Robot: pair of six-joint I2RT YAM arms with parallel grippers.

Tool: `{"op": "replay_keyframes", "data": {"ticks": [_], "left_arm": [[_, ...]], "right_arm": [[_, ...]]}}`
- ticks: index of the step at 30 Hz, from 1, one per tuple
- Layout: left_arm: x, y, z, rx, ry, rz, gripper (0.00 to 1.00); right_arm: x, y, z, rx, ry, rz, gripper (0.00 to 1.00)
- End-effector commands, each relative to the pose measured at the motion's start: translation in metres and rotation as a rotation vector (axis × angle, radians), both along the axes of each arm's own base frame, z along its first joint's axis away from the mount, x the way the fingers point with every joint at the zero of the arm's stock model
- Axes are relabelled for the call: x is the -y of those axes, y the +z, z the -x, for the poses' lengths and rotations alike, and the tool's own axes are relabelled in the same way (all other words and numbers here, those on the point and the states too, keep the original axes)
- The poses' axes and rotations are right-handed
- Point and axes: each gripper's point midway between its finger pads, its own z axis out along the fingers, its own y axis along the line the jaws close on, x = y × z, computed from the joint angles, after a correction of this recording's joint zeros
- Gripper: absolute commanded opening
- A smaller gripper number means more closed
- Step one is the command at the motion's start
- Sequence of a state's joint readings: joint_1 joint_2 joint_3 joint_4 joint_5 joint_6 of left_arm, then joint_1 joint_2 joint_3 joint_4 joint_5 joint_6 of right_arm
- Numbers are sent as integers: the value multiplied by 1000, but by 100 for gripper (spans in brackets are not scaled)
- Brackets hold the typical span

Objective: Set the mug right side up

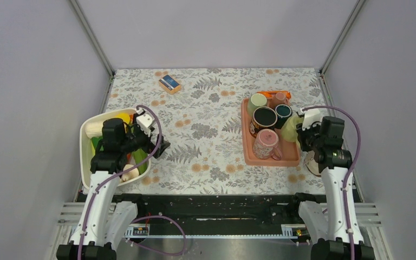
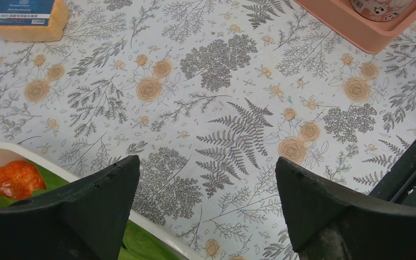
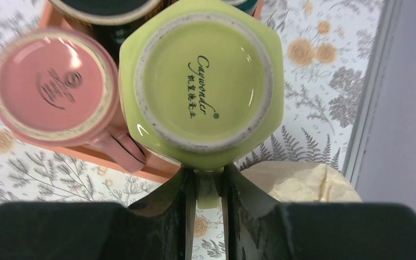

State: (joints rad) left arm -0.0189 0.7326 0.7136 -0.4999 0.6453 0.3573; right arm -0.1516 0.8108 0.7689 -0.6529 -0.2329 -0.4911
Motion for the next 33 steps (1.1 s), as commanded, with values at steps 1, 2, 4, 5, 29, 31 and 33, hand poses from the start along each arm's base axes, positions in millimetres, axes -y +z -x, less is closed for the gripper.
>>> {"op": "replay_keyframes", "data": {"ticks": [1, 2, 4, 5, 29, 31, 33], "left_arm": [[17, 35, -6, 105, -122, 19, 99], [20, 40, -7, 111, -138, 24, 99], [28, 50, -9, 116, -174, 45, 99], [33, 56, -10, 115, -195, 61, 99], [186, 132, -31, -214, -660, 545, 99], [193, 136, -32, -230, -673, 612, 99], [199, 138, -32, -257, -691, 681, 99]], "right_arm": [[-13, 89, -16, 268, 2, -87, 0], [-16, 101, -15, 294, 6, -105, 0], [-26, 128, -13, 351, 29, -153, 0], [-33, 140, -11, 374, 51, -184, 0], [-183, 288, -64, 383, 542, -1016, 0], [-193, 290, -71, 344, 565, -1090, 0], [-204, 290, -78, 296, 589, -1166, 0]]}}
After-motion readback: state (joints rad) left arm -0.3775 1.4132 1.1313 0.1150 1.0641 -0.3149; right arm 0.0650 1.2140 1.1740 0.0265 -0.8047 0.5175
